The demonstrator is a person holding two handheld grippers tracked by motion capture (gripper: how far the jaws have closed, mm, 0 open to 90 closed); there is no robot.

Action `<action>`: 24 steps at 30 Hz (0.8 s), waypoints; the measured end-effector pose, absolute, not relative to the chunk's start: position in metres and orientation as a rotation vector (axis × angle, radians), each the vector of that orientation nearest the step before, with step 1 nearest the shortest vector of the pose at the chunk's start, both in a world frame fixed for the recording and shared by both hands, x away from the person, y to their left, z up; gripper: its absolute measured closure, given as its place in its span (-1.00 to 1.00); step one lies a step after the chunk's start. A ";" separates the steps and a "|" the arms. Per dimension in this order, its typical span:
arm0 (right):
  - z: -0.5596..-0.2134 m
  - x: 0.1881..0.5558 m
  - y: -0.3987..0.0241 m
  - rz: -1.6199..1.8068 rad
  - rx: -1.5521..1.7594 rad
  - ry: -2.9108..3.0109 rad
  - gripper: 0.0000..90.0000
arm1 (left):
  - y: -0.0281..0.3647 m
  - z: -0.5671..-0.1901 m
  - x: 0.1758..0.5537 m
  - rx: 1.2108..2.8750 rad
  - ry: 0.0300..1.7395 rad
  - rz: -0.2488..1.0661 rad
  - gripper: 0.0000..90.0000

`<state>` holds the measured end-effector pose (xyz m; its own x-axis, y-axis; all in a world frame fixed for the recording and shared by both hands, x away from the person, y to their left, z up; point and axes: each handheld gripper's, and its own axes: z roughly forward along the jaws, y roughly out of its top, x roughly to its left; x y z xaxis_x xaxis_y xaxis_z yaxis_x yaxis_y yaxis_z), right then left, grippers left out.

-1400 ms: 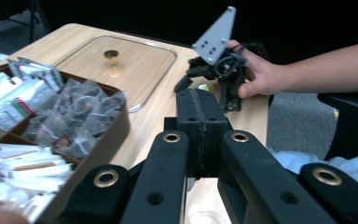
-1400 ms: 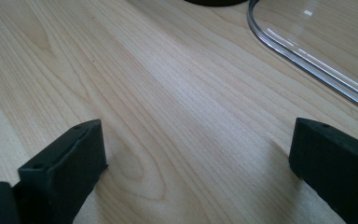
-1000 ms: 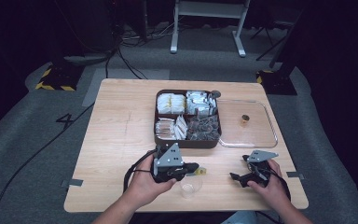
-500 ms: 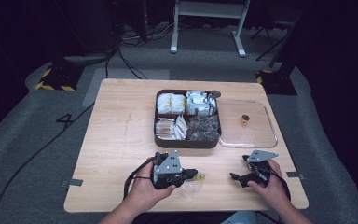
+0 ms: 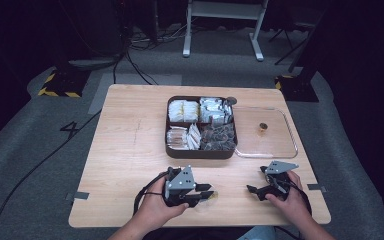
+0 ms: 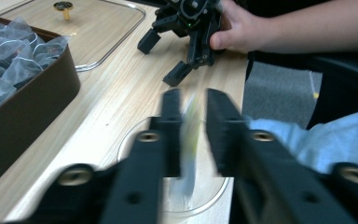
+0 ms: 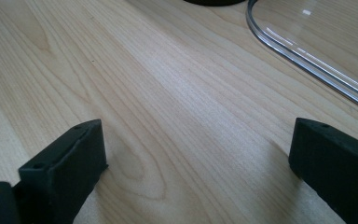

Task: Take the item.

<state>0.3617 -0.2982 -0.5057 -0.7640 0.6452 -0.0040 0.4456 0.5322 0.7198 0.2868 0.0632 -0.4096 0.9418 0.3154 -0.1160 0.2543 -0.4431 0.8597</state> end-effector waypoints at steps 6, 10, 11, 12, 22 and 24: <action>-0.506 0.362 -0.298 1.060 0.914 2.503 -0.91 | 0.067 -0.409 0.289 2.046 0.415 0.125 0.26; -0.506 0.362 -0.298 1.061 0.914 2.504 -0.91 | 0.068 -0.408 0.289 2.054 0.429 0.150 0.14; -0.506 0.362 -0.298 1.061 0.914 2.504 -0.91 | 0.068 -0.407 0.290 2.054 0.430 0.154 0.10; -0.506 0.362 -0.298 1.061 0.914 2.504 -0.91 | 0.068 -0.406 0.290 2.053 0.436 0.159 0.06; -0.506 0.361 -0.298 1.058 0.918 2.503 -0.91 | 0.094 -0.400 0.290 2.129 0.538 0.335 -0.21; -0.506 0.360 -0.297 1.057 0.923 2.500 -0.91 | 0.101 -0.402 0.288 2.133 0.564 0.337 -0.26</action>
